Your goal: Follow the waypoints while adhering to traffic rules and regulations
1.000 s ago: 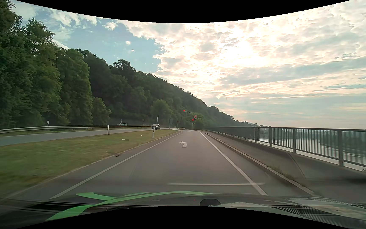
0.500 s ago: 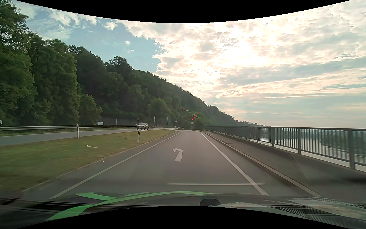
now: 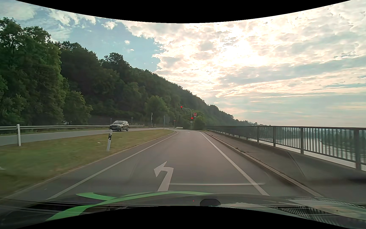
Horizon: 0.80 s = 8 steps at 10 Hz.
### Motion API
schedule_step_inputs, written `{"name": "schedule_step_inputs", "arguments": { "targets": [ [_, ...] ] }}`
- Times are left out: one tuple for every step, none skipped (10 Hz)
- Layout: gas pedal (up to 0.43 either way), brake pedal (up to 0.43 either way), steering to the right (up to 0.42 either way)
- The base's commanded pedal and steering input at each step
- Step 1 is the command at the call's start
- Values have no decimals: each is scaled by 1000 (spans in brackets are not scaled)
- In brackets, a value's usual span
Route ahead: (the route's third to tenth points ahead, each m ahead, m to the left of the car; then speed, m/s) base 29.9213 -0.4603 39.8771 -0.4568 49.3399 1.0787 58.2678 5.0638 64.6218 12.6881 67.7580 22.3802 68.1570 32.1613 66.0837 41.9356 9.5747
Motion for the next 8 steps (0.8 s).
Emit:
{"name": "schedule_step_inputs", "arguments": {
  "targets": [
    [0, 0, 3],
    [0, 0, 2],
    [0, 0, 2],
    [0, 0, 2],
    [0, 0, 2],
    [0, 0, 3],
    [0, 0, 3],
    [0, 0, 4]
  ]
}}
